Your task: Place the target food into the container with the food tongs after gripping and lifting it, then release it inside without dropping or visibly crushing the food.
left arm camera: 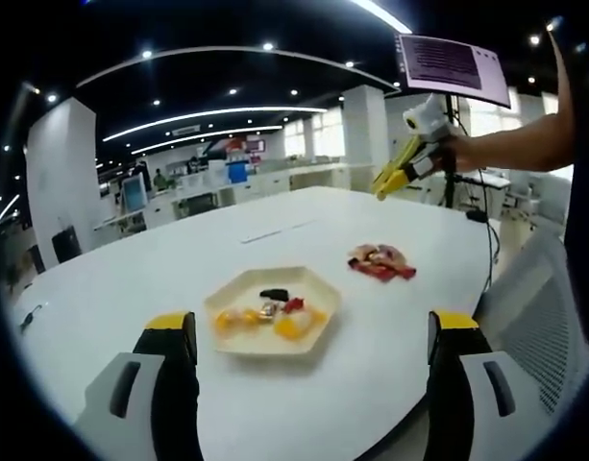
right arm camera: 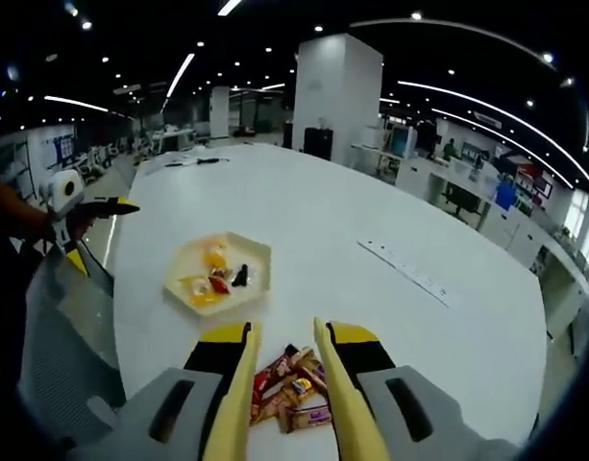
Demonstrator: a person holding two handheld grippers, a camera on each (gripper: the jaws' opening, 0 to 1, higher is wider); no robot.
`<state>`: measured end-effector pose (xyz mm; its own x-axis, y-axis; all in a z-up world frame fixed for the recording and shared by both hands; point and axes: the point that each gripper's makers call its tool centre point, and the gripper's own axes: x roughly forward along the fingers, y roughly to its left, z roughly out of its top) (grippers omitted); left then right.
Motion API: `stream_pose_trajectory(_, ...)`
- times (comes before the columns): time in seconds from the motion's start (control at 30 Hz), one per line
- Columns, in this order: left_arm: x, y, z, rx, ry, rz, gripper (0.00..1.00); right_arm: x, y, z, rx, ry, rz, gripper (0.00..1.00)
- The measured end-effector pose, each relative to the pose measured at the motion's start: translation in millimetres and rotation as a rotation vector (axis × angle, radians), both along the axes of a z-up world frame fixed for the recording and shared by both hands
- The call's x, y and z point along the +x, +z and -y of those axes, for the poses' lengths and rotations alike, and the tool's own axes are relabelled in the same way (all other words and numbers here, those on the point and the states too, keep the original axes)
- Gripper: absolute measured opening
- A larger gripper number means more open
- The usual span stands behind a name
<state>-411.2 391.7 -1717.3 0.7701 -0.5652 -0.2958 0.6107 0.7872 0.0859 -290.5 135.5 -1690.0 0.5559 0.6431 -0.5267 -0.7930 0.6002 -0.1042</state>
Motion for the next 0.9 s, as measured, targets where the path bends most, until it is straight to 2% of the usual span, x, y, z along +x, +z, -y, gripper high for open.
stream_pose_trajectory(0.2, -1.4, -1.2, 1.7, -0.007, -0.011, -0.014, 0.95, 7.5, -13.8, 2.4, 0.004, -0.035, 0.0, 0.3)
stream_pose_trajectory(0.37, 0.1, -2.1, 1.0, 0.017, -0.003, -0.001, 0.96, 6.0, -29.2, 1.7, -0.001, -0.057, -0.006, 0.3)
stream_pose_trajectory(0.57, 1.3, -1.2, -1.1, 0.0, 0.008, -0.008, 0.96, 0.7, -49.5, -1.5, 0.025, -0.098, -0.025, 0.3)
stream_pose_trajectory(0.7, 0.7, -1.4, 0.1, 0.0, 0.004, -0.01, 0.96, -0.9, -61.4, -7.1, -0.009, -0.088, 0.022, 0.29)
stream_pose_trajectory(0.9, 1.0, -1.0, -0.2, 0.001, 0.007, -0.01, 0.95, -3.3, -85.9, -14.7, -0.025, -0.126, 0.004, 0.3)
